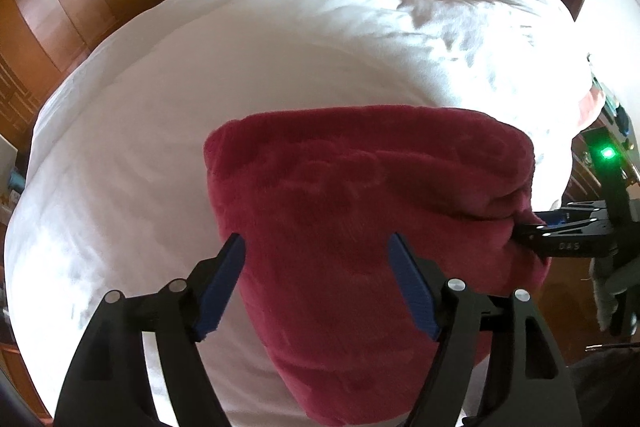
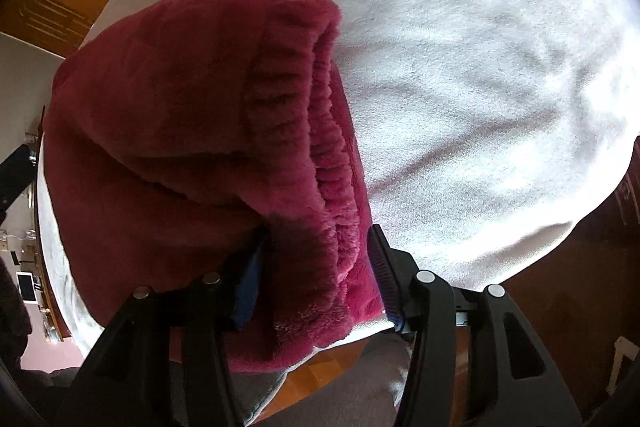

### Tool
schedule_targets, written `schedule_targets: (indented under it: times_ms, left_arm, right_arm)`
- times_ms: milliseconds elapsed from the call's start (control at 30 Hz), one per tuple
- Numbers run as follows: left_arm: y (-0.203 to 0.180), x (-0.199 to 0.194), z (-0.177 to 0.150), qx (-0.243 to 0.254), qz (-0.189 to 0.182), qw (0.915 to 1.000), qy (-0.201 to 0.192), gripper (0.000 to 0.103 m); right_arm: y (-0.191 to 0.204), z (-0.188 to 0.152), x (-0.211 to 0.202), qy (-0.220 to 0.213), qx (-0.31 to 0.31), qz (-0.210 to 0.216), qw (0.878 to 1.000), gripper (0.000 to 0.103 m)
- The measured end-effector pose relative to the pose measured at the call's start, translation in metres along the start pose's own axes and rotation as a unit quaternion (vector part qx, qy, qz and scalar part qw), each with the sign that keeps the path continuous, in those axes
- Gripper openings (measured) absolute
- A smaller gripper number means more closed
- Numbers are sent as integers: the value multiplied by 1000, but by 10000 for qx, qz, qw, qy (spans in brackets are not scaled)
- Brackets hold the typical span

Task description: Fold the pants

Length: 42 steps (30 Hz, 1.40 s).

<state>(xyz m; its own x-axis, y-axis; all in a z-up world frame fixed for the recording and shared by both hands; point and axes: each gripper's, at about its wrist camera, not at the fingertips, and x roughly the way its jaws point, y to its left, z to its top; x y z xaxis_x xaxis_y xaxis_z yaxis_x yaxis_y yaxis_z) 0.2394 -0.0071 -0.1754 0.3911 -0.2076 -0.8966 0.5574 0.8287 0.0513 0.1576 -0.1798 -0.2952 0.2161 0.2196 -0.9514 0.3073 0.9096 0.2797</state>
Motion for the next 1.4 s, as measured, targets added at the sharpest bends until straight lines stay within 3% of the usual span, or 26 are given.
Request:
schedule_targets:
  times_ms: [167, 300, 433, 600, 933, 1067, 1267, 1400]
  left_arm:
    - [7, 5, 1, 34, -58, 10000, 50, 77]
    - [14, 12, 0, 52, -76, 9999, 138, 78]
    - [20, 15, 1, 60, -50, 9998, 161, 78]
    - [25, 16, 2, 52, -38, 9999, 156, 78]
    - [31, 21, -4, -43, -40, 9996, 262, 78]
    - [36, 25, -6, -156, -105, 9993, 332, 78]
    - [48, 30, -11, -498, -451, 9970, 395, 85]
    - [72, 36, -21, -1229, -1051, 9855, 512, 85]
  right_arm:
    - [0, 4, -11, -7, 49, 195, 9998, 55]
    - [-12, 9, -25, -188, 255, 327, 9990, 67]
    - [-19, 20, -32, -386, 596, 600, 9957, 70]
    - [-23, 30, -29, -340, 682, 723, 9945, 71]
    - [-7, 37, -10, -163, 622, 596, 9962, 74]
    - [1, 44, -5, -233, 582, 265, 9977, 78]
    - [11, 49, 9, -341, 563, -214, 9976, 78]
    - [-9, 49, 17, -140, 1086, 566, 9924, 78]
